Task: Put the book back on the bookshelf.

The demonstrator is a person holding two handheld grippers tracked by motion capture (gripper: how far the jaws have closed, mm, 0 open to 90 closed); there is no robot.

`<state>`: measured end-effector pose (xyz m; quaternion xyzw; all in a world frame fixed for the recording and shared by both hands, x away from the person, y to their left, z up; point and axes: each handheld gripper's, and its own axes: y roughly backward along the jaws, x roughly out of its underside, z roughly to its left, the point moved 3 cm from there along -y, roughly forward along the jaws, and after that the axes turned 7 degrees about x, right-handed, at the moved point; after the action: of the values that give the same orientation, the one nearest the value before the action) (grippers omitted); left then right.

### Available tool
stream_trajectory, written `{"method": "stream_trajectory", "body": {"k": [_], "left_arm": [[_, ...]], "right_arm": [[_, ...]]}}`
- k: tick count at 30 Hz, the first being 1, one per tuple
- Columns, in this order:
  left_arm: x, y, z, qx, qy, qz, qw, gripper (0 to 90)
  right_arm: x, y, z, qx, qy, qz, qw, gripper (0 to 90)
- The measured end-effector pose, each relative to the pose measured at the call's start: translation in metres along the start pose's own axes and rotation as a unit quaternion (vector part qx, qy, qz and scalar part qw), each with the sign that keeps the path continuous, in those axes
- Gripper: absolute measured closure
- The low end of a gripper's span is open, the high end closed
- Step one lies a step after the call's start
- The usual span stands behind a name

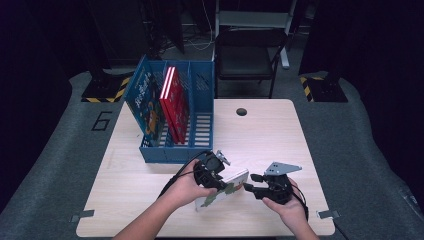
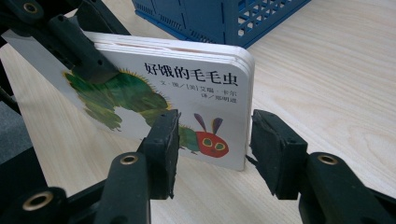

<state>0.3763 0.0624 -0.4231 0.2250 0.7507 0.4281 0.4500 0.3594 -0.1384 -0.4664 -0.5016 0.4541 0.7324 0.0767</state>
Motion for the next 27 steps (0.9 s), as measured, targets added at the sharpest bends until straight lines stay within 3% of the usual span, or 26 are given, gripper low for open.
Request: {"method": "stream_trajectory", "body": {"k": [8, 13, 16, 19, 20, 22, 27], "left_arm": [[0.0020, -0.0012, 0.0018, 0.006, 0.013, 0.015, 0.9998, 72.3], [0.0028, -0.0011, 0.0027, 0.004, 0.003, 0.009, 0.9999, 73.5], [0.0033, -0.0010, 0.0042, 0.005, 0.009, 0.006, 0.9999, 73.9], [0.0033, -0.0022, 0.0028, 0.015, 0.005, 0.012, 0.9998, 71.1], [0.0036, -0.0029, 0.0025, 0.012, -0.005, 0.017, 0.9998, 70.8], [0.0039, -0.0042, 0.0022, 0.003, -0.005, 0.024, 0.9997, 70.3], [0.0041, -0.0053, 0.0035, 0.000, 0.013, 0.017, 0.9998, 69.7]], "right_arm": [[0.0017, -0.0004, -0.0013, 0.000, -0.007, 0.001, 1.0000, 51.7], [0.0027, -0.0010, -0.0011, 0.002, -0.008, 0.000, 1.0000, 51.7], [0.0028, -0.0013, -0.0011, 0.000, -0.010, 0.000, 0.9999, 51.6], [0.0030, -0.0016, 0.0002, -0.001, -0.013, 0.003, 0.9999, 51.5], [0.0029, -0.0022, 0.0004, -0.002, -0.010, 0.002, 0.9999, 51.5], [0.0028, -0.0025, 0.0016, -0.004, -0.010, 0.002, 0.9999, 51.4], [0.0030, -0.0050, 0.0048, -0.005, -0.004, 0.005, 1.0000, 51.4]]}}
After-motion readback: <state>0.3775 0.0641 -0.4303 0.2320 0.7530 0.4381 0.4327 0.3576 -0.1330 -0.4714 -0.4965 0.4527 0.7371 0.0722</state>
